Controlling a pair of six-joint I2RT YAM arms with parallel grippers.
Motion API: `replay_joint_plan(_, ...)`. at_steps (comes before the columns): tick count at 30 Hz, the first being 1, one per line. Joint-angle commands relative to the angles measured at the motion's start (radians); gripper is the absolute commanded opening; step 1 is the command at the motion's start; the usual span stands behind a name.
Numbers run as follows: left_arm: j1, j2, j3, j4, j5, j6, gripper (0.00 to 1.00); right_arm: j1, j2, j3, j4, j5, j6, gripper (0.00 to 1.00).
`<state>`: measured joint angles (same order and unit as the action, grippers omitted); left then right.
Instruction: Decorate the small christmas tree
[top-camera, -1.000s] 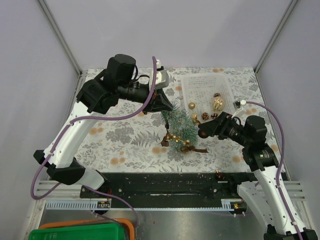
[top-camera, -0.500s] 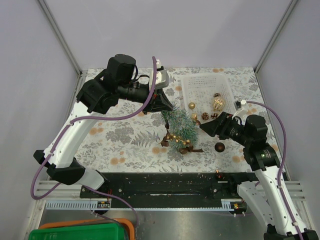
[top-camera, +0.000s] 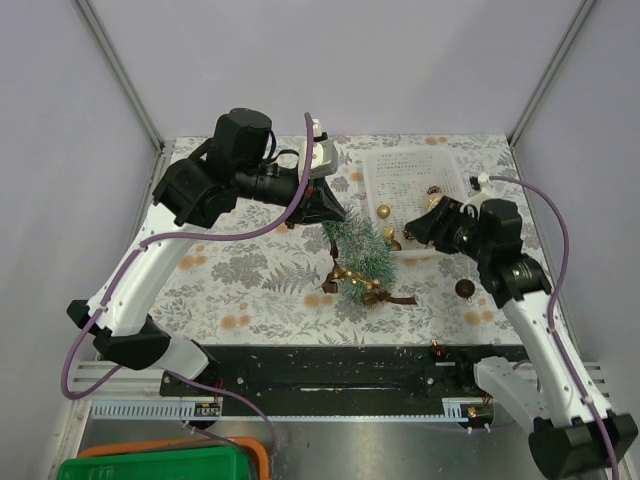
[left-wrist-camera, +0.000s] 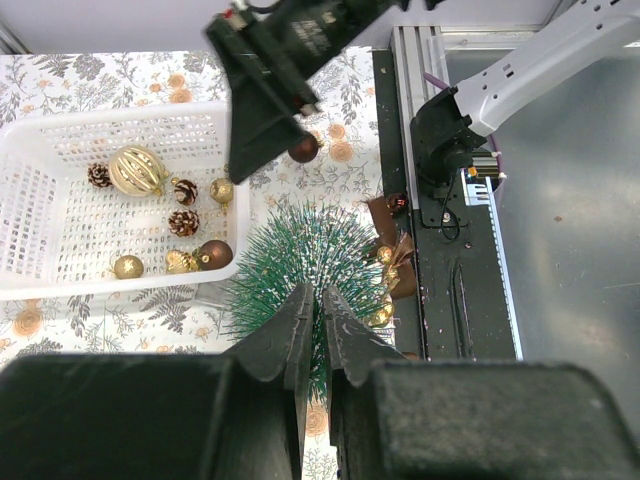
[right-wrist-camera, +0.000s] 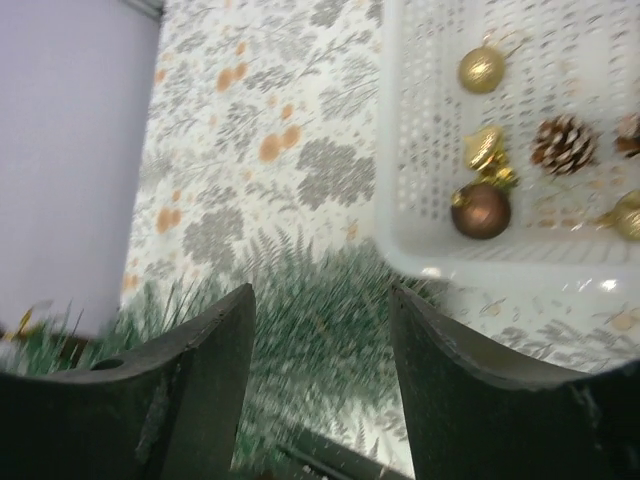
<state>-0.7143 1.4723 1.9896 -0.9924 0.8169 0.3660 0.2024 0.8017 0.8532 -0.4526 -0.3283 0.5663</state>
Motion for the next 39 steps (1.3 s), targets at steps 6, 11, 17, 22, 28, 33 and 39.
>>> replay_joint_plan(6,-0.001,-0.032,0.011,0.044,-0.016,-0.001,0.12,-0.001,0.517,0.176,0.192,0.244,-0.1,0.59)
replay_joint_plan(11,0.01,-0.032,0.009,0.044,-0.018,-0.001,0.12,0.003,0.77,0.208,0.192,0.281,-0.105,0.58)
replay_joint_plan(17,0.012,-0.023,0.011,0.044,-0.004,-0.006,0.12,0.002,0.887,0.24,0.178,0.351,-0.128,0.63)
replay_joint_plan(22,0.013,-0.018,0.015,0.043,-0.005,-0.006,0.12,0.005,0.961,0.276,0.207,0.363,-0.124,0.63)
replay_joint_plan(28,0.012,-0.018,0.018,0.044,-0.015,-0.006,0.11,0.006,0.998,0.294,0.229,0.365,-0.132,0.58)
replay_joint_plan(33,0.013,-0.014,0.017,0.043,-0.012,-0.006,0.11,0.011,0.981,0.279,0.294,0.363,-0.108,0.56)
replay_joint_plan(39,0.012,-0.018,0.021,0.041,-0.021,-0.003,0.11,0.017,1.018,0.351,0.292,0.39,-0.124,0.56)
